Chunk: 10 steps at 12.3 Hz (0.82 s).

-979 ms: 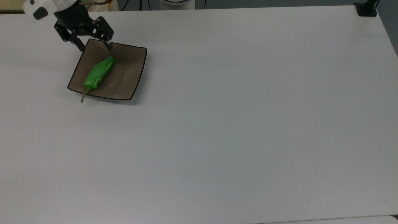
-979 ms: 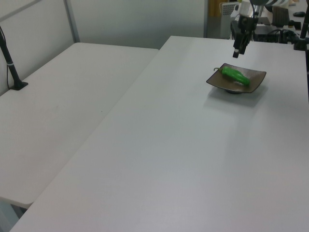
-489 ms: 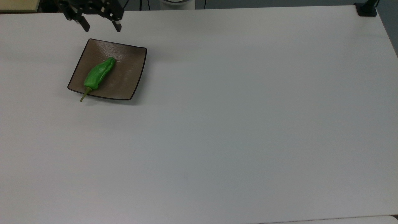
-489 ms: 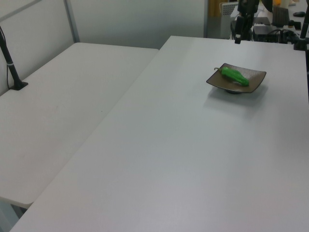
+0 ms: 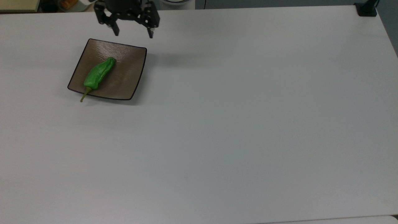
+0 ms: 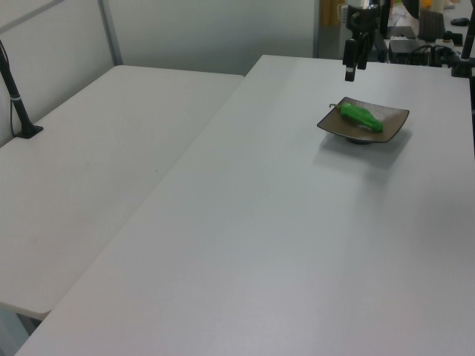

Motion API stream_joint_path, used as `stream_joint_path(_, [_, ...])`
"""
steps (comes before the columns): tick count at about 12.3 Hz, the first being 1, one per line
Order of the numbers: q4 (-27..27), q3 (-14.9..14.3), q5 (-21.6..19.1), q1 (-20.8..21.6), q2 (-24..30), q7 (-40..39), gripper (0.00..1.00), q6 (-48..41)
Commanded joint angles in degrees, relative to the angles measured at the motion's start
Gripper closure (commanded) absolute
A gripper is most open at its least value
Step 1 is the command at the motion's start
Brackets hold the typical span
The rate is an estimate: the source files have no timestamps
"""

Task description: Chili peppers are placed on a ceramic plate

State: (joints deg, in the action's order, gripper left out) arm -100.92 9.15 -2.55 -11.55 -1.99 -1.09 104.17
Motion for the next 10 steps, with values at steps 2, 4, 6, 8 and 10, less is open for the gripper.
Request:
stream_joint_path(2, [-0.15, -1.14, 3.17, 7.31, 1.11, 5.21, 0.00, -1.07])
stream_joint_path(4, [-0.15, -5.60, 3.26, 11.79, 1.29, 5.22, 0.00, -1.25])
stream_joint_path(6, [-0.15, -6.86, 3.17, 12.96, 1.47, 4.87, 0.00, -1.25])
stream_joint_path(8, [-0.15, -6.86, 3.26, 12.87, 1.47, 4.60, 0.00, -1.25])
stream_joint_path(10, [-0.15, -7.21, 3.26, 13.31, 1.29, 4.95, 0.00, -1.25])
